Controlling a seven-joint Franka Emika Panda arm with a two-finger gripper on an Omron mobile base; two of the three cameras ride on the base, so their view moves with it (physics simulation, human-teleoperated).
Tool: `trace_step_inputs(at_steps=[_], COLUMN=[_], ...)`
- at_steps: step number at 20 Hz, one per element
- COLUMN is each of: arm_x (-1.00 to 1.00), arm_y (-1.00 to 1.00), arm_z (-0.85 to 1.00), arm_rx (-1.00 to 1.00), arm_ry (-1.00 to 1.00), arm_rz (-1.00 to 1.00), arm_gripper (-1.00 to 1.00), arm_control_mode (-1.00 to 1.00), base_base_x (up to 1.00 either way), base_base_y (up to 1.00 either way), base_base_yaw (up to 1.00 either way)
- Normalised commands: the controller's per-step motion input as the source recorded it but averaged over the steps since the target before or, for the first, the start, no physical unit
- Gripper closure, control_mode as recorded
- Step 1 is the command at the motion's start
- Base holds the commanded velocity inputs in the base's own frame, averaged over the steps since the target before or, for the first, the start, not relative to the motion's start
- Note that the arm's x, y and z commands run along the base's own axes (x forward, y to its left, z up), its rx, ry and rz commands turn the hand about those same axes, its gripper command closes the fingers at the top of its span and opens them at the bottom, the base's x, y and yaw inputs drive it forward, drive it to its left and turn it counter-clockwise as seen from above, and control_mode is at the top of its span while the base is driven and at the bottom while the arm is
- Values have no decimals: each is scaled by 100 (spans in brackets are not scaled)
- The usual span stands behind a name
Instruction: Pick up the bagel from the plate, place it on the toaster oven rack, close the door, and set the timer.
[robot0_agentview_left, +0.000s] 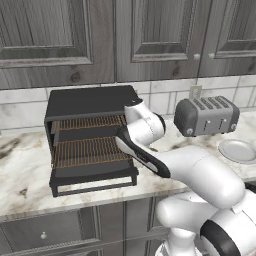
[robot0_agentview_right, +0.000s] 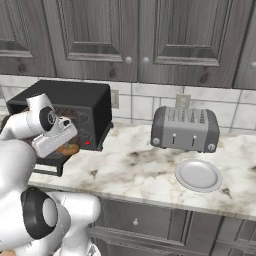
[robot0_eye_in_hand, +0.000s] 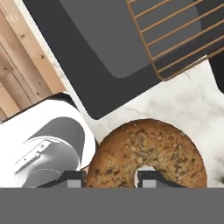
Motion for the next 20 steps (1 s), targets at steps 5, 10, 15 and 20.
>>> trace_step_inputs(at_steps=[5,10,15,20], arm_x=[6,22,39,47], arm_y=[55,56,52,46], arm_z=[2,0,0,0], arm_rx=[3,2,2,1], arm_ry=[0,0,0,0], arm_rz=[12,11,10,8], arm_gripper=[100,100,100,100], arm_control_mode=[-100,-100,-100,-100], base_base_x=[0,0,0,0], base_base_y=[0,0,0,0], base_base_yaw=[0,0,0,0])
